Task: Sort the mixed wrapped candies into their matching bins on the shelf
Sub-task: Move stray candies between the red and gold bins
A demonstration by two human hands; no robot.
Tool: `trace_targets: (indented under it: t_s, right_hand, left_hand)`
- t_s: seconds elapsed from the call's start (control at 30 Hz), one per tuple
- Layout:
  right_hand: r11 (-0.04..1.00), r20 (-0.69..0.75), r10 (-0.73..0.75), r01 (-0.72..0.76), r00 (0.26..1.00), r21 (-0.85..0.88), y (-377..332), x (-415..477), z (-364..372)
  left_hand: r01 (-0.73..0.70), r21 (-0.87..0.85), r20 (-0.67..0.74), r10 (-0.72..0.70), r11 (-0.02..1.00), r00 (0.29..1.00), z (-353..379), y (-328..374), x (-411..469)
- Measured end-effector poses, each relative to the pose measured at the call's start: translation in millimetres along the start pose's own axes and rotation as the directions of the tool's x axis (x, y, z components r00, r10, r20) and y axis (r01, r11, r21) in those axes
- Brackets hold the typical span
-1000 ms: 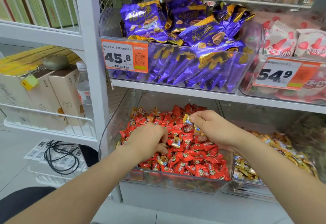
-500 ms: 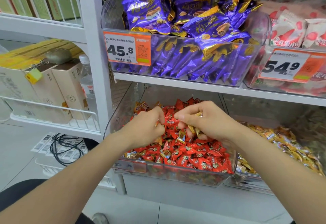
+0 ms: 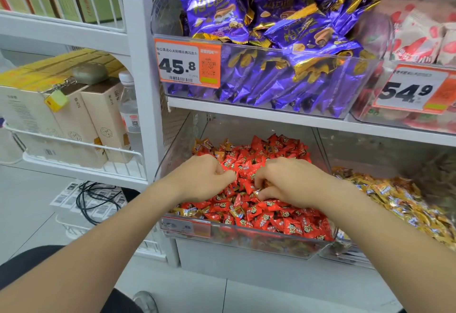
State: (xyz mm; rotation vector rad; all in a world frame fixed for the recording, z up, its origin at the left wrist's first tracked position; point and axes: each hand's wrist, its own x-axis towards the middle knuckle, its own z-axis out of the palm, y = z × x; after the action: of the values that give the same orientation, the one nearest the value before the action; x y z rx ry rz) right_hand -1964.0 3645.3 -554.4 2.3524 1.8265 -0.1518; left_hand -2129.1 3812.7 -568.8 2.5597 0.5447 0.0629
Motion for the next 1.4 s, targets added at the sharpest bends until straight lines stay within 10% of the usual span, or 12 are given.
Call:
trace_targets:
  t_s: [0.37,0.67,0.87,1.07,1.4]
  right_hand:
    - [0.967,-0.236,0.034,0.028,0.971,0.254,8.2,-2.8,-4.6]
    - [0.947,-0.204,-0.113,0.167,0.972,0.274,-20.5,6.0,-0.7]
    - [0.981,0.061,-0.189,0.186,0.980,0.052,-37.3,12.3,3.3]
    - [0.985,0.031,-0.159,0.161,0.987,-0.061,-56.1,23.9,15.4]
    - [0.944,-0.224,0.070,0.008,0.972,0.329,-32.3,18.9,2.5]
  left_hand:
    - [-0.091,0.163,0.207,0.056,0.982,0.977,3.9,-23.0,-4.4]
    - [0.061,0.439,-0.237,0.050,0.896,0.970,7.8,-17.3,8.9]
    - [-0.114,0.126,0.222,0.083,0.985,0.971,-11.8,-28.3,-7.1]
    - [-0.113,0.234,0.286,0.043,0.966,0.957,-5.7,-26.3,-9.5]
    - [-0.156,0.261,0.296,0.075,0.953,0.952,1.2,-27.8,-5.9]
